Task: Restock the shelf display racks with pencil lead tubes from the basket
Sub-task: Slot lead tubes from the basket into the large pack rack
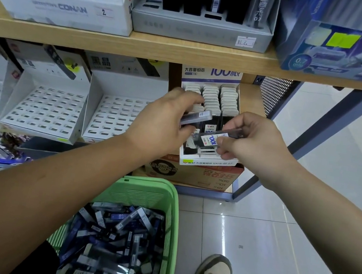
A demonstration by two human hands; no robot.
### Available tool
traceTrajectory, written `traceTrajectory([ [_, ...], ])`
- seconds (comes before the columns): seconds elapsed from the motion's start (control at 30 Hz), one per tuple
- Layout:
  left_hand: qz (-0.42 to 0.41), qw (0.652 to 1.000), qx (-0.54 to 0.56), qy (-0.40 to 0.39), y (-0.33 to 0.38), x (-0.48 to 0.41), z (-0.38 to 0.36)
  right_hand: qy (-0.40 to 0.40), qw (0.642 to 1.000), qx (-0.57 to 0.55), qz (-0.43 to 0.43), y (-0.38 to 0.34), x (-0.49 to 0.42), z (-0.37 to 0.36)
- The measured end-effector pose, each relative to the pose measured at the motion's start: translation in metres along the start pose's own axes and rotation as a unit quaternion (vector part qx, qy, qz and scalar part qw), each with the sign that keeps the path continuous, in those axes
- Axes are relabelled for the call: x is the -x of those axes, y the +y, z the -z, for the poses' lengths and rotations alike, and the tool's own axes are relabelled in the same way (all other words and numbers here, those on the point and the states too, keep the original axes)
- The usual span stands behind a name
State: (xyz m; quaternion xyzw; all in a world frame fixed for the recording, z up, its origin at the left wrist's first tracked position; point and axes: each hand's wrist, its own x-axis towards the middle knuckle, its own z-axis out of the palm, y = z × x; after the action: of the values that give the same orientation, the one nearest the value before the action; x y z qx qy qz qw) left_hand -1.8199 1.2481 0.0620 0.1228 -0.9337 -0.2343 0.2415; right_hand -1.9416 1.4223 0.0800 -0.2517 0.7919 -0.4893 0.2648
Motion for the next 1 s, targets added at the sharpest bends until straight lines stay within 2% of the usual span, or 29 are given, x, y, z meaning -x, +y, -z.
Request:
traceTrajectory([
  [0.1,0.001,1.000,0.001,0.029,0.003,0.003,0.006,-0.001,1.000,-0.003,0.000,0.006,0.001,-0.007],
  [0.2,0.016,1.000,-0.017,0.005,0.004,0.009,0.008,0.017,0.999,-0.031,0.018,0.005,0.001,-0.012],
  [0.3,0.066,0.997,-0.023,-0.017,0.003,0.013,0.010,0.028,0.990,-0.135,0.004,-0.004,0.000,-0.012],
  [0.37,0.120,0.991,0.063,-0.005,0.003,0.013,0.013,0.010,0.978,-0.209,-0.013,-0.008,0.001,-0.012],
  [0.43,0.183,0.964,0.191,0.000,0.005,0.012,0.018,-0.003,0.969,-0.244,-0.031,-0.009,0.001,-0.012],
  [0.47,0.205,0.947,0.246,0.001,0.006,0.012,0.020,-0.008,0.973,-0.228,-0.036,-0.007,0.000,-0.013],
  [0.53,0.210,0.932,0.296,0.009,0.006,0.010,0.026,0.002,0.996,-0.088,-0.007,0.001,-0.004,-0.013],
  [0.6,0.182,0.947,0.264,0.013,0.002,0.007,0.031,0.023,0.996,0.076,0.036,0.010,-0.010,-0.015],
  [0.67,0.146,0.969,0.199,-0.009,-0.004,0.008,0.034,0.018,0.986,0.156,0.051,0.015,-0.012,-0.015],
  [0.8,0.079,0.989,0.108,-0.062,-0.004,0.014,0.023,-0.040,0.966,0.249,0.061,0.025,-0.014,-0.016],
  [1.0,-0.021,0.998,0.021,-0.062,0.003,0.012,0.007,-0.039,0.969,0.238,0.052,0.031,-0.017,-0.010],
])
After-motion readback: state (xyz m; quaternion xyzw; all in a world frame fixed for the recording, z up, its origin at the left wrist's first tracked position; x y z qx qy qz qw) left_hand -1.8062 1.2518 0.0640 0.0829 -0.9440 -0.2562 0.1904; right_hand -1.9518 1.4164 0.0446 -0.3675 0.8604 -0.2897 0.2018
